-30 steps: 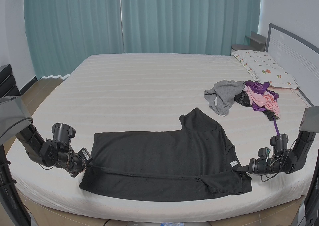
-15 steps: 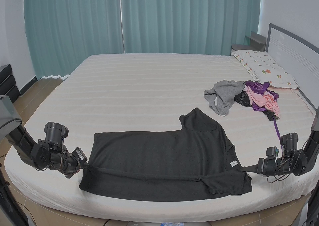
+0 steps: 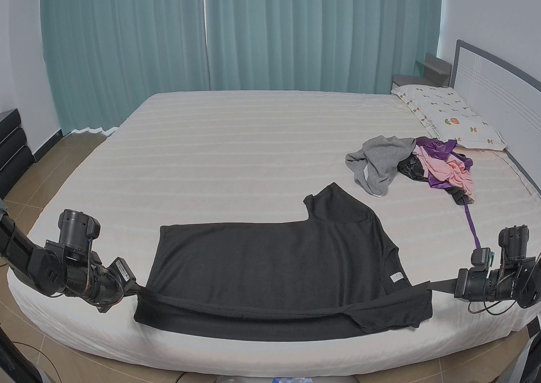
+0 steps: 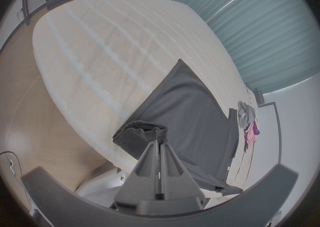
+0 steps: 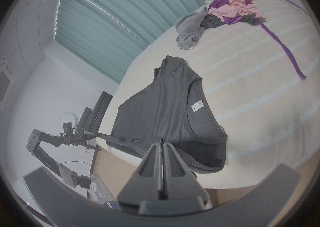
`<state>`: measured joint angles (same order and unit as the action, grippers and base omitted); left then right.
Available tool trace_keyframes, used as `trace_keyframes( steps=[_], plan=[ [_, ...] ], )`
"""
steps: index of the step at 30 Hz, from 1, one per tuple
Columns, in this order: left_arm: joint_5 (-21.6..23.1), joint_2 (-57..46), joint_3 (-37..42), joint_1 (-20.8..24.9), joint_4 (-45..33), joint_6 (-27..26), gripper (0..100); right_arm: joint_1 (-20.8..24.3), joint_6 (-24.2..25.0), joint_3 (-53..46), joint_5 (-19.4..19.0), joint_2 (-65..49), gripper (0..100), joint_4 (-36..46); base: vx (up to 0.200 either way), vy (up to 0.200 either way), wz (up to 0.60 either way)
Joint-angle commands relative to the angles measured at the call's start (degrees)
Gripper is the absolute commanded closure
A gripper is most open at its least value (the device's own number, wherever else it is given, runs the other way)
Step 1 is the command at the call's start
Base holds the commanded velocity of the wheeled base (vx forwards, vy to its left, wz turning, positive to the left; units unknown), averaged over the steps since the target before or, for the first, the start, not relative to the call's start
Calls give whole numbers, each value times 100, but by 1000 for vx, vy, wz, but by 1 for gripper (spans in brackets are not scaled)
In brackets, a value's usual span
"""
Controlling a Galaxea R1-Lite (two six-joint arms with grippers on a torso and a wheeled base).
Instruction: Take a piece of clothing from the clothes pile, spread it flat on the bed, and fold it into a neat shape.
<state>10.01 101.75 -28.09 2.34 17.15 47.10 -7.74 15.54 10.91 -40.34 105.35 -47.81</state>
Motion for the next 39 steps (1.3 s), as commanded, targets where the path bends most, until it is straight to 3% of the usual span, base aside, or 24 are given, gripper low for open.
trace_keyframes(
  steps=[1,13,39],
  plan=[
    [1,-279,146,-14,-10,-8,100,-26,1,-177,8,-436,100,0,0,0,0],
    [19,-815,401,-164,-80,18,100,-26,247,-379,8,-1078,100,9,0,0,0],
    [54,-1184,989,-102,-397,-202,100,-149,142,-1021,123,-1412,100,70,0,0,0]
  ],
)
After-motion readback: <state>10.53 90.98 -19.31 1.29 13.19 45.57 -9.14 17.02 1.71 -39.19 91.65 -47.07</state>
